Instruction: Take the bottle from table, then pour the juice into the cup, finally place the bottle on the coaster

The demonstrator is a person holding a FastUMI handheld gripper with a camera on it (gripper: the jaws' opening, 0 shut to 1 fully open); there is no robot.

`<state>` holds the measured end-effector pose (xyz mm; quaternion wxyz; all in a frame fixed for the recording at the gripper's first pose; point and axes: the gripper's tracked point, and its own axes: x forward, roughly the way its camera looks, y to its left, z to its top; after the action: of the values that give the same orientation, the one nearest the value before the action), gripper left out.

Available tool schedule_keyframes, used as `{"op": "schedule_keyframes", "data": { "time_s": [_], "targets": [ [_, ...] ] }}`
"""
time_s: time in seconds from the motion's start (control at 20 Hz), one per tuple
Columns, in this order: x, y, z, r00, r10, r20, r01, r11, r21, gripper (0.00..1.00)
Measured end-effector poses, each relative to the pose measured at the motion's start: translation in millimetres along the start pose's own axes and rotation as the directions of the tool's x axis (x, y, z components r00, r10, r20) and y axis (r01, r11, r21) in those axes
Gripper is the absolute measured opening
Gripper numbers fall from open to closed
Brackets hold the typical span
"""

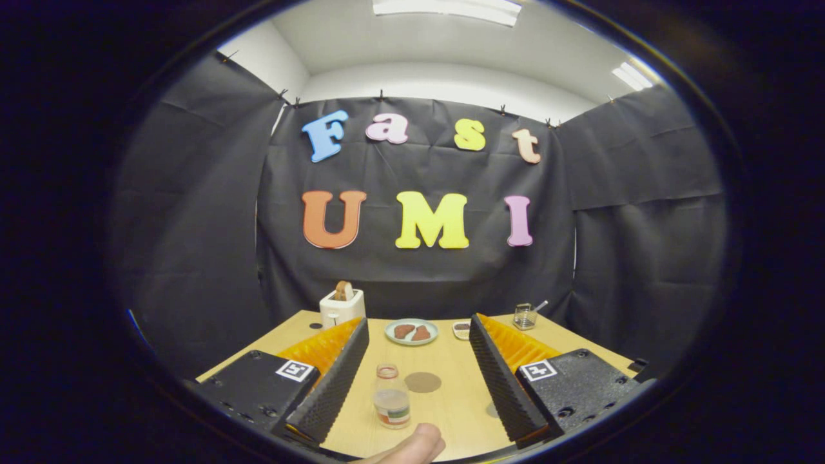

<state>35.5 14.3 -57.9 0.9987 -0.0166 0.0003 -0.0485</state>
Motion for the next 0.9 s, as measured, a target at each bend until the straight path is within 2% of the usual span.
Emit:
{"op": "schedule_keyframes", "data": {
  "time_s": [0.15,0.4,0.9],
  "targets": [
    [14,10,-18,1.000,0.009,0.003,-0.009,1.000,0.013,1.00],
    [32,12,-44,0.999,-0.033,0.013,0.033,0.999,0.017,1.00],
    [58,23,-102,0.998,-0.055,-0.023,0.055,0.998,0.007,1.00]
  ]
}}
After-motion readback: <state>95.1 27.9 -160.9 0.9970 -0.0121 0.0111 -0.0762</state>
